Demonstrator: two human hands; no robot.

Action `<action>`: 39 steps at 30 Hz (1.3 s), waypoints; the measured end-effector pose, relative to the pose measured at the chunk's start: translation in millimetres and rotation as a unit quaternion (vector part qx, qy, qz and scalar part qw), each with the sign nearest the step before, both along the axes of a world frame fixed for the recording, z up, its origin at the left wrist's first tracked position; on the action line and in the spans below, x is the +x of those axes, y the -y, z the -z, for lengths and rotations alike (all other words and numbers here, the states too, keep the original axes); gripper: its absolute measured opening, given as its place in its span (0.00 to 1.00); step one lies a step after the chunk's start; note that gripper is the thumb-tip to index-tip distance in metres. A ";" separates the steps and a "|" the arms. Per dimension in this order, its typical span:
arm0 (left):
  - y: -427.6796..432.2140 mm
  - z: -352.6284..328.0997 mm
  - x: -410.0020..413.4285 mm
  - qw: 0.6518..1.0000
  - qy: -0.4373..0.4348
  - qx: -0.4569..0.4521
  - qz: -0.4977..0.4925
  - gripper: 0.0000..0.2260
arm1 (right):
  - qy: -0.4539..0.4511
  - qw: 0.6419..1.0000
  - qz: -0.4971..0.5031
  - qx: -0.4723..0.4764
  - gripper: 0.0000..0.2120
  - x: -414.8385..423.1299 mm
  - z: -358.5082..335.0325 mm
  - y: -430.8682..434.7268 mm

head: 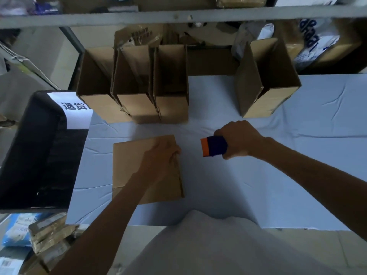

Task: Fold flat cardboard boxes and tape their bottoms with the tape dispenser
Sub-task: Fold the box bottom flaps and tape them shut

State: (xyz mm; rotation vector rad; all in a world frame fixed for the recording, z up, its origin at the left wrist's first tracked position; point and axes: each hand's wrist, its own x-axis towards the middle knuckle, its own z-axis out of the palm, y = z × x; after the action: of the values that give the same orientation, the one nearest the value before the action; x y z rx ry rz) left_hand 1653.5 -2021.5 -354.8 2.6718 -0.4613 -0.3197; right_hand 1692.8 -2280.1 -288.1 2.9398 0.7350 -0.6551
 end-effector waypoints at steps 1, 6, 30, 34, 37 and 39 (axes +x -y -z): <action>2.5 -2.0 2.5 1.000 -0.001 0.025 0.018 0.15 | 0.005 1.000 0.010 0.025 0.22 -1.0 1.5 2.7; 26.2 -19.3 10.9 0.997 0.005 0.076 -0.020 0.15 | 0.021 0.978 0.062 0.195 0.31 -9.3 4.9 17.4; 22.5 -60.6 9.7 0.765 -0.258 -0.511 -0.294 0.13 | 0.067 0.929 -0.016 0.363 0.34 -11.6 -8.9 2.3; 21.9 -56.3 5.0 0.872 -0.182 -0.335 -0.307 0.14 | -0.007 0.935 -0.024 0.353 0.35 -11.9 4.0 -2.1; 7.0 -53.6 -3.4 0.894 -0.116 -0.255 -0.350 0.13 | -0.027 0.940 -0.005 0.341 0.34 -14.6 12.1 6.0; -19.9 -47.3 -5.3 0.888 -0.087 -0.235 -0.384 0.09 | -0.012 0.945 0.015 0.325 0.34 -16.9 13.0 25.0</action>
State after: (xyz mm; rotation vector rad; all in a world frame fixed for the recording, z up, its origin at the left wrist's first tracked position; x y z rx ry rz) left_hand 1648.2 -2001.6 -307.4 2.1038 0.5205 -0.1660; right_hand 1675.8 -2305.1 -301.1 3.5387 1.0925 -0.5236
